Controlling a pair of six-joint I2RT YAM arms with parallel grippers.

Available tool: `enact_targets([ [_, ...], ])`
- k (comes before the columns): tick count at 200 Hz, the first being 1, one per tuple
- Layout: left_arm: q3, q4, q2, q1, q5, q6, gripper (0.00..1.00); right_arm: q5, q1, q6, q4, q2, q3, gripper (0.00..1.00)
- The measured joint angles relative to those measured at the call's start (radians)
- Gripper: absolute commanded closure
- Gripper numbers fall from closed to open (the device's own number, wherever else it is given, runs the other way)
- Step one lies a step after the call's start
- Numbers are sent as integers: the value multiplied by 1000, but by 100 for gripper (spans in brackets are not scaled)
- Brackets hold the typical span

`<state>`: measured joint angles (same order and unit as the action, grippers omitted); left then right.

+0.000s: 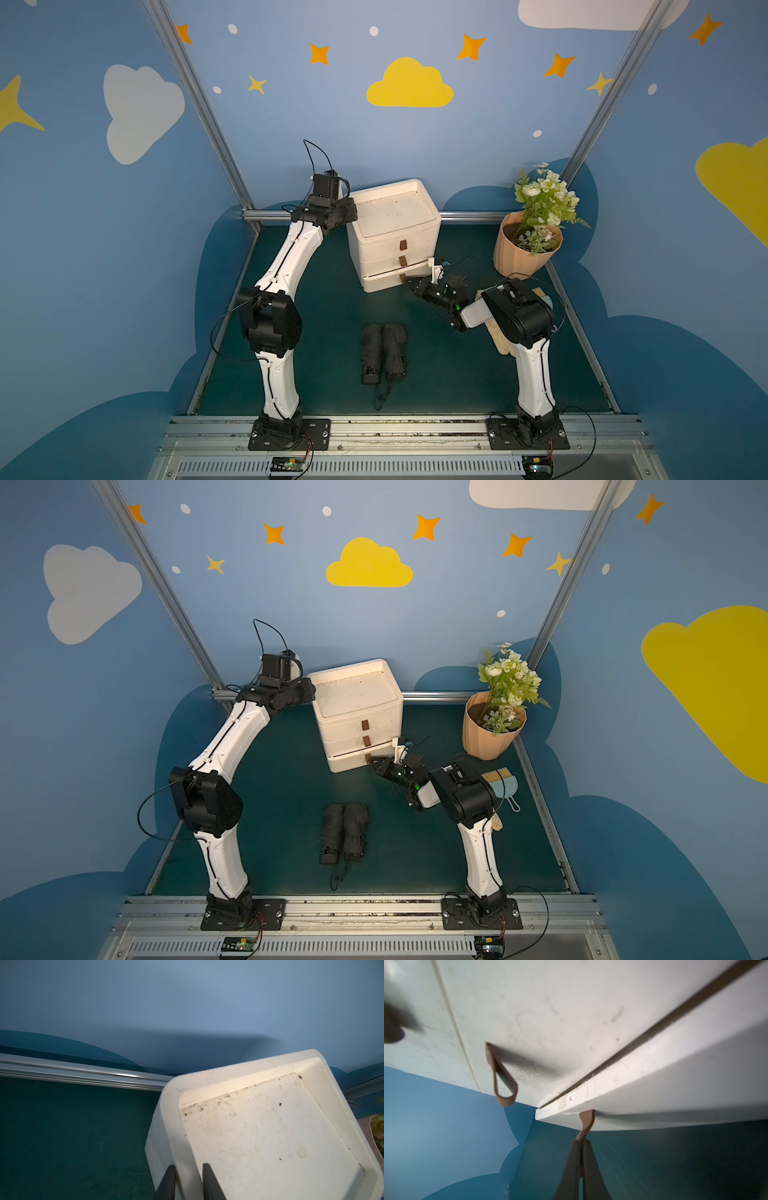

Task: Place the umbrella in the drawer by color
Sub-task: Open the drawer in the storage box.

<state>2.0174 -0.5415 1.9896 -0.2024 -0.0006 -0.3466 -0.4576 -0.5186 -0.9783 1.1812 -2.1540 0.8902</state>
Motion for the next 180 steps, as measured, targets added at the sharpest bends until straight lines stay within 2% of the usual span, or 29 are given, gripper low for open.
enact_targets([
  [46,0,0,0,0,0,-1,76,-11,-3,11,-4,124,-153,100],
  [86,0,0,0,0,0,-1,76,-10,-11,-10,30,160,-263,100],
  [180,0,-3,0,-2,0,3,71,5,-19,-13,64,208,-353,100],
])
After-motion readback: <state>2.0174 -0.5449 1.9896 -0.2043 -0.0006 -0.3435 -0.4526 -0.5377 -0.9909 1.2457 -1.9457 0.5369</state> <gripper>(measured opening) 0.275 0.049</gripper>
